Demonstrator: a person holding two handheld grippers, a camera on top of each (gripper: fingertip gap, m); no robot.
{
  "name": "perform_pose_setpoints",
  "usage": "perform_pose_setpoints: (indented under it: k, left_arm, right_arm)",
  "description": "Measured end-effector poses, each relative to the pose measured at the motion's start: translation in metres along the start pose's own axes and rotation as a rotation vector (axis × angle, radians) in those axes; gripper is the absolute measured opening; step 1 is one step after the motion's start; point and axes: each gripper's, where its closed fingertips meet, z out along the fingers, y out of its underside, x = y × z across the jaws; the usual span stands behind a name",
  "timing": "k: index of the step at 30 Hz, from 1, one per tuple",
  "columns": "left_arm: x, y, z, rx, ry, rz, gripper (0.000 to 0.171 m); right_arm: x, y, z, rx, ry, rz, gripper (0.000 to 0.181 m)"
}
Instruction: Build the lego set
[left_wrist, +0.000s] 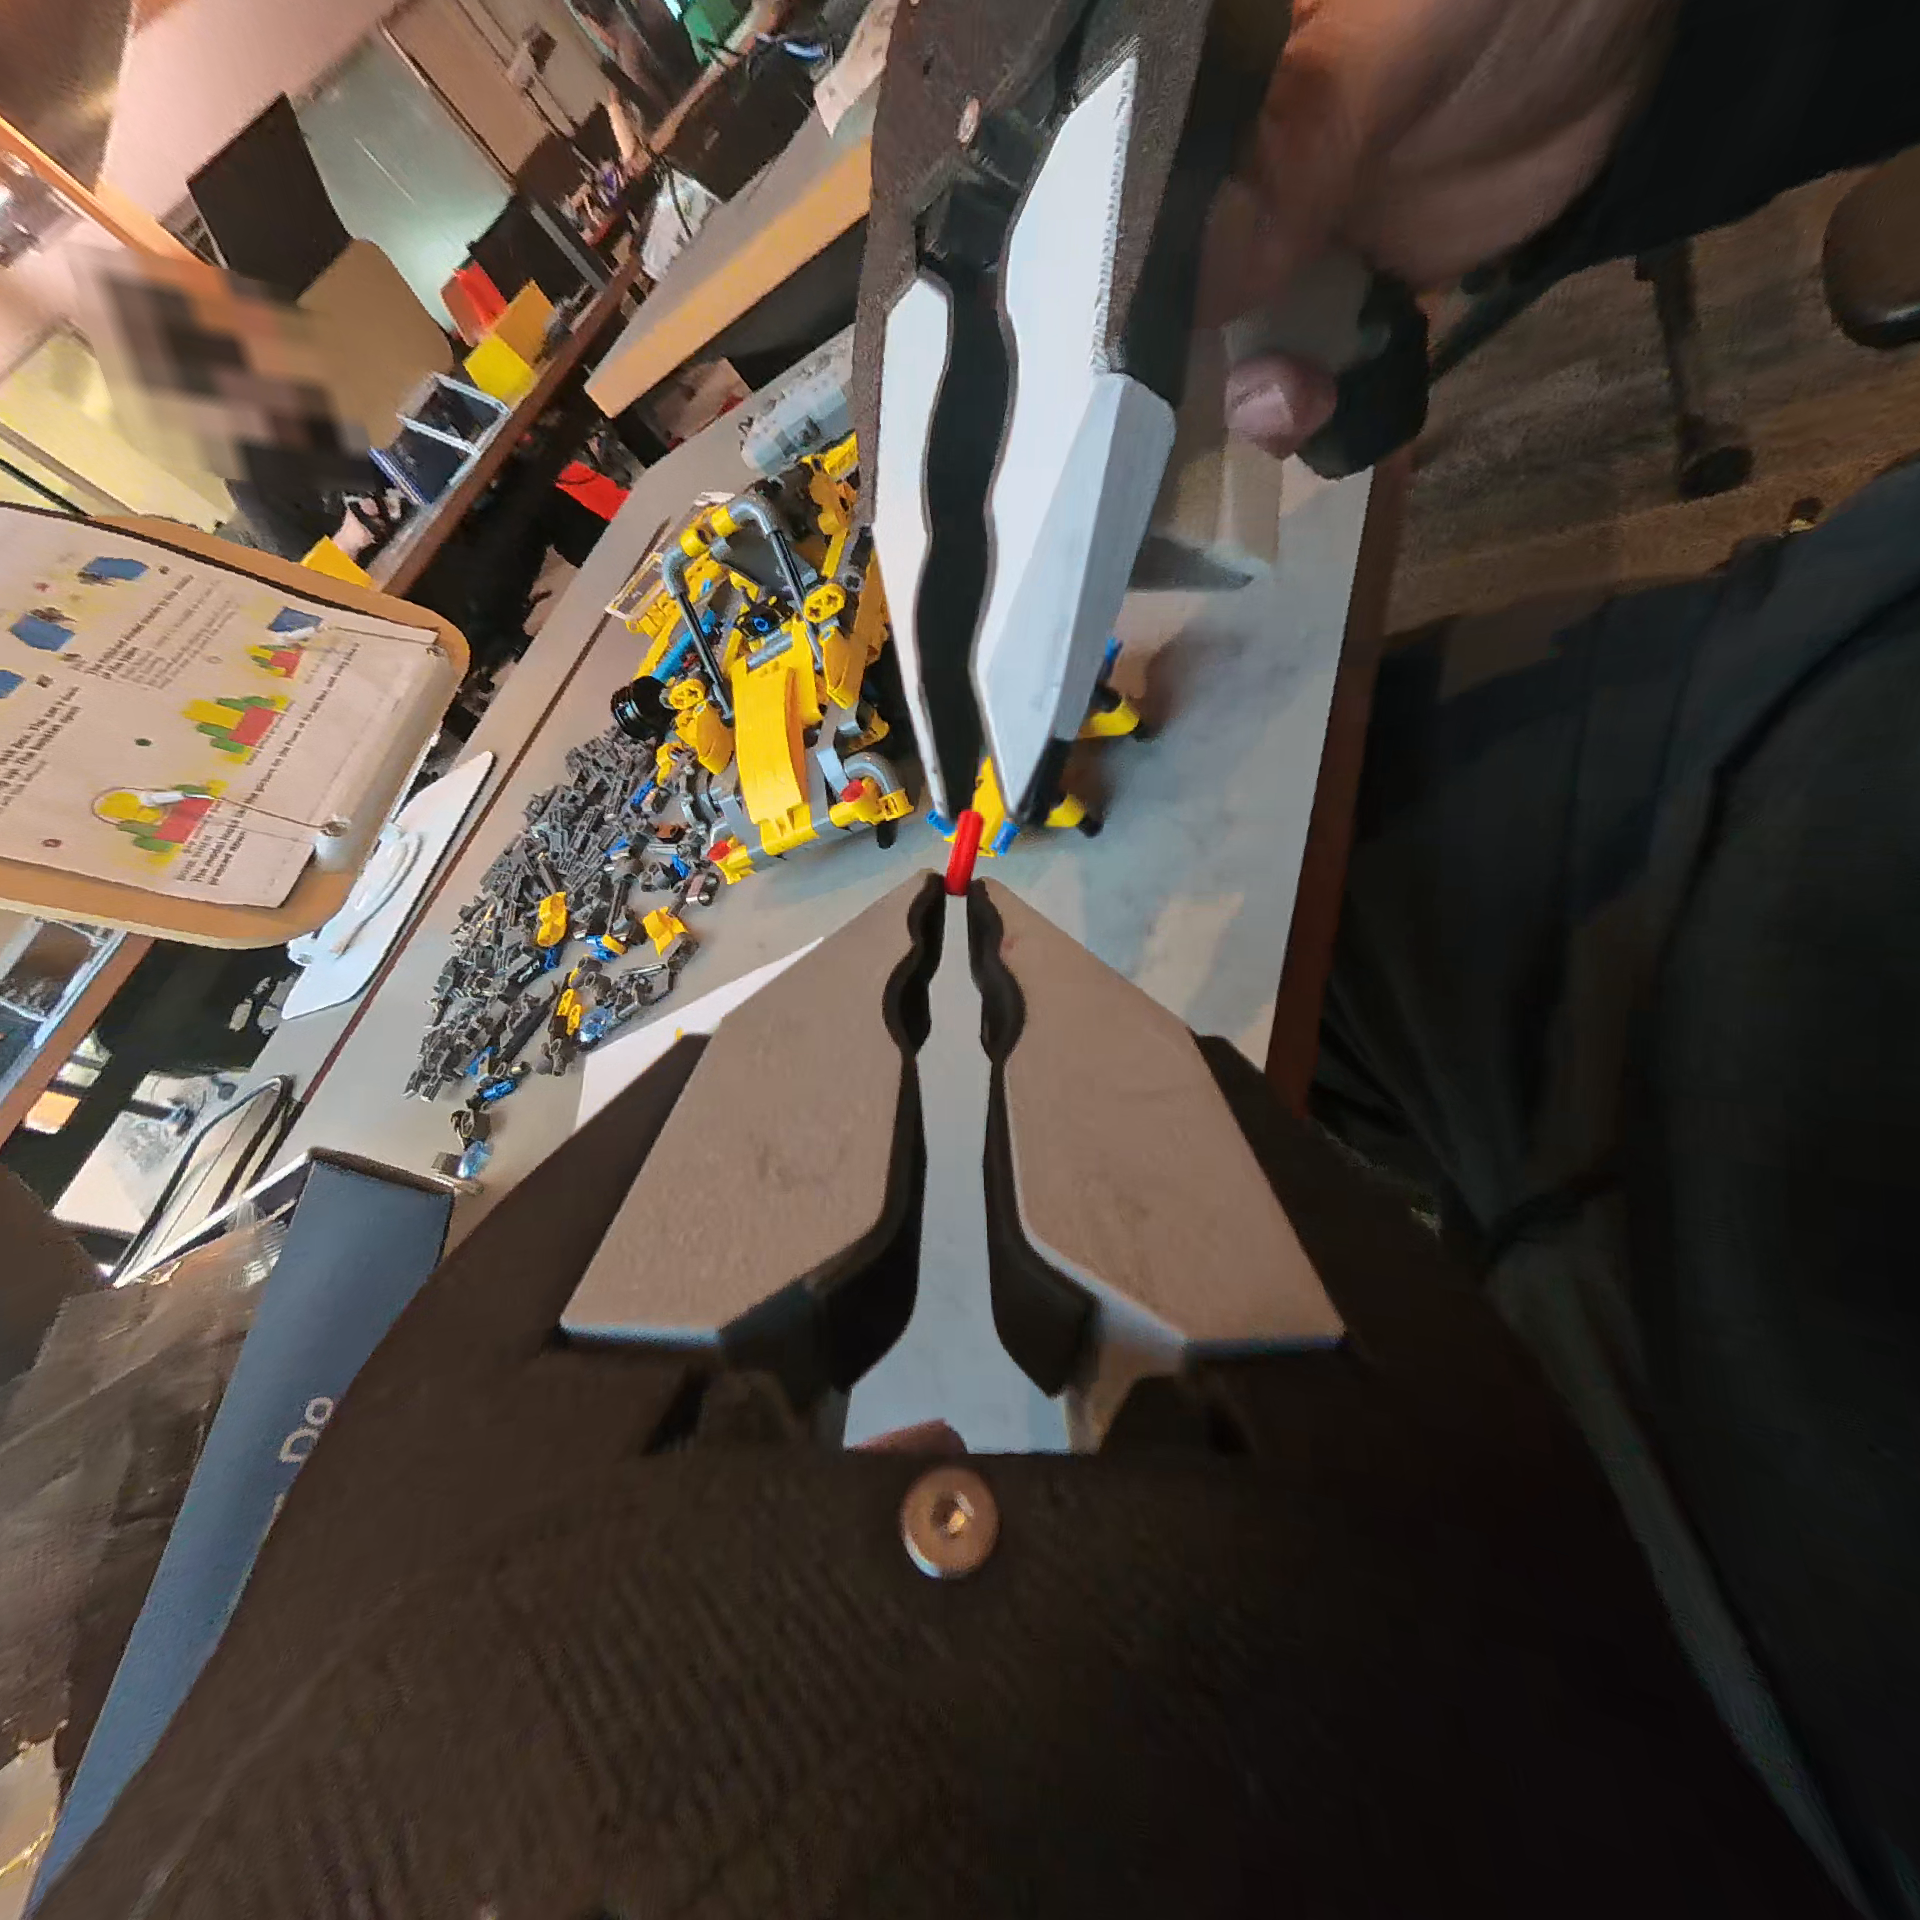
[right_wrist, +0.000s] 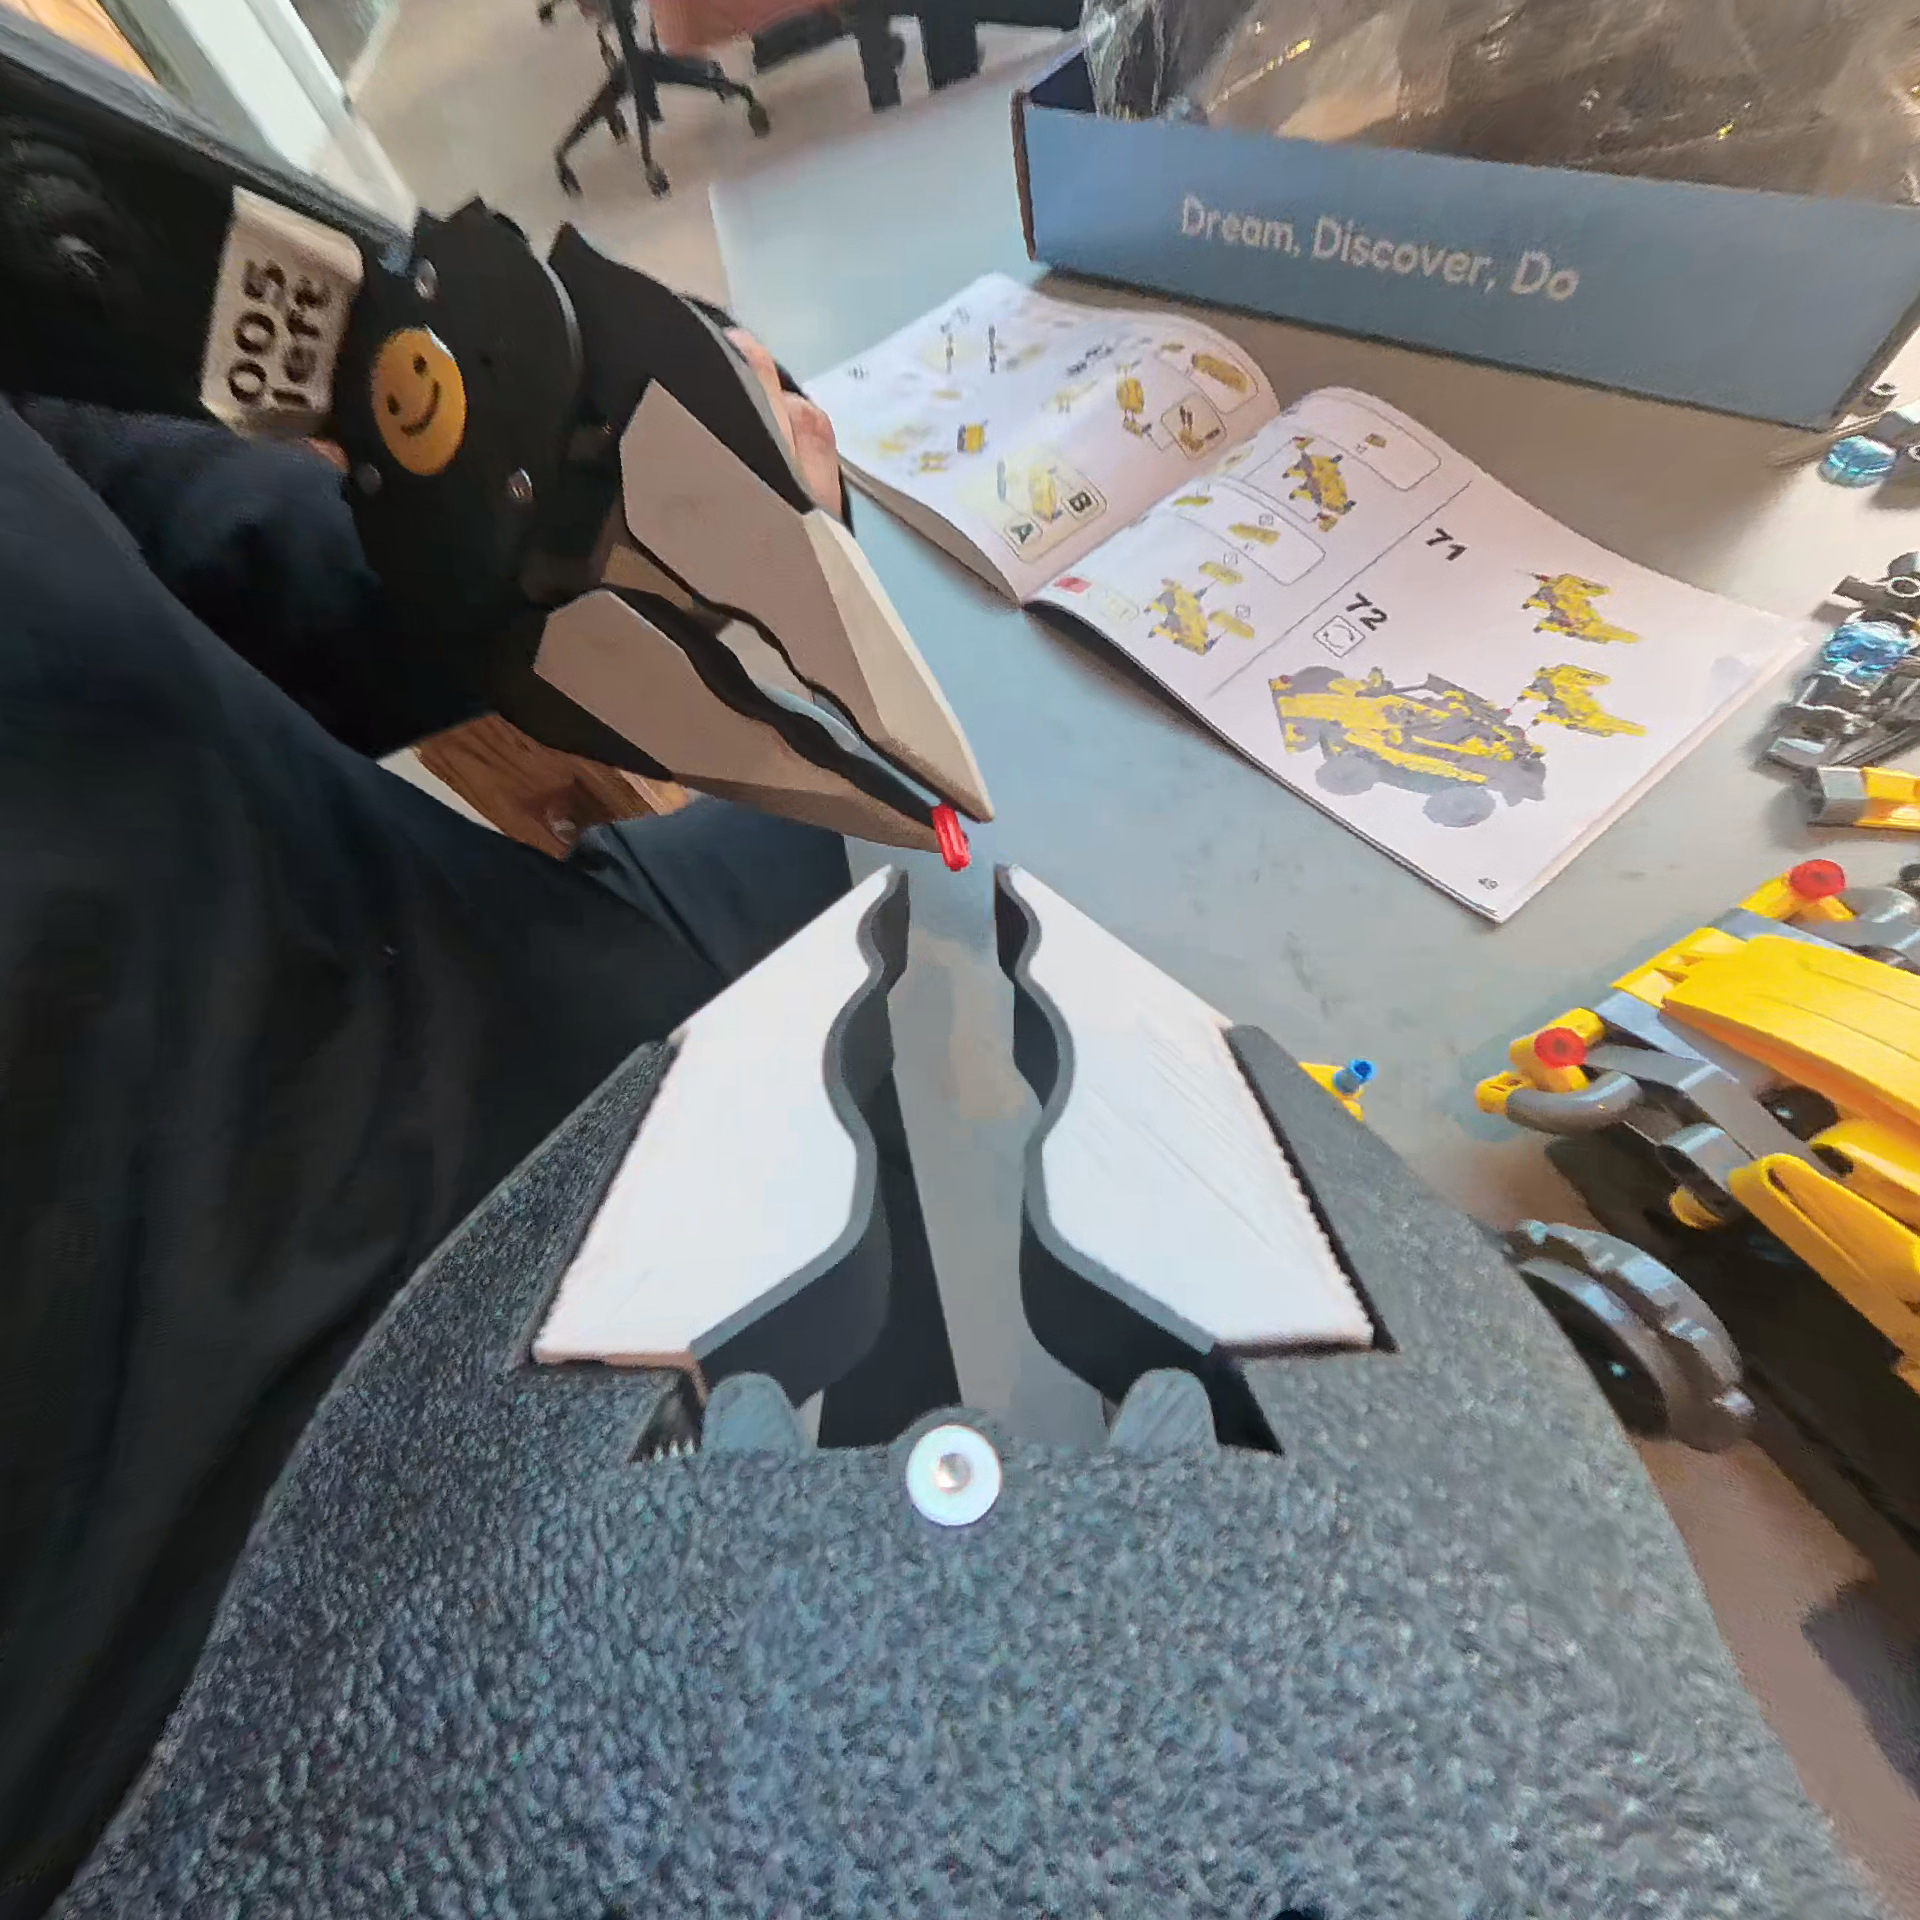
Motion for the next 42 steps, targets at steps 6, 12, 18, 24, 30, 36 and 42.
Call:
perform_pose_setpoints:
  k: [6,12,18,24,30,36,42]
  left_arm:
    - [-0.004,-0.004,-0.003,0.036,-0.045,0.032,0.001]
    - [-0.003,0.001,-0.002,0.027,-0.046,0.019,0.001]
    - [0.001,0.010,0.003,-0.011,-0.005,-0.027,0.001]
    - [0.005,0.029,0.001,-0.080,0.135,-0.190,0.015]
    - [0.002,0.062,-0.007,-0.216,0.239,-0.324,0.015]
    - [0.020,0.070,0.000,-0.304,0.405,-0.393,0.010]
    - [0.024,0.067,0.002,-0.295,0.478,-0.421,0.003]
  right_arm:
    - [-0.004,-0.010,0.003,0.052,-0.034,0.046,0.005]
    - [-0.002,-0.011,0.006,0.056,-0.035,0.084,0.005]
    - [0.004,-0.005,0.012,0.025,-0.010,0.117,0.004]
    - [0.010,0.001,0.014,-0.042,0.000,0.129,0.004]
    - [0.016,0.013,0.024,-0.198,0.031,0.031,0.004]
    - [0.016,0.023,0.045,-0.371,0.038,-0.093,0.004]
    - [0.020,0.029,0.051,-0.437,0.049,-0.112,0.004]
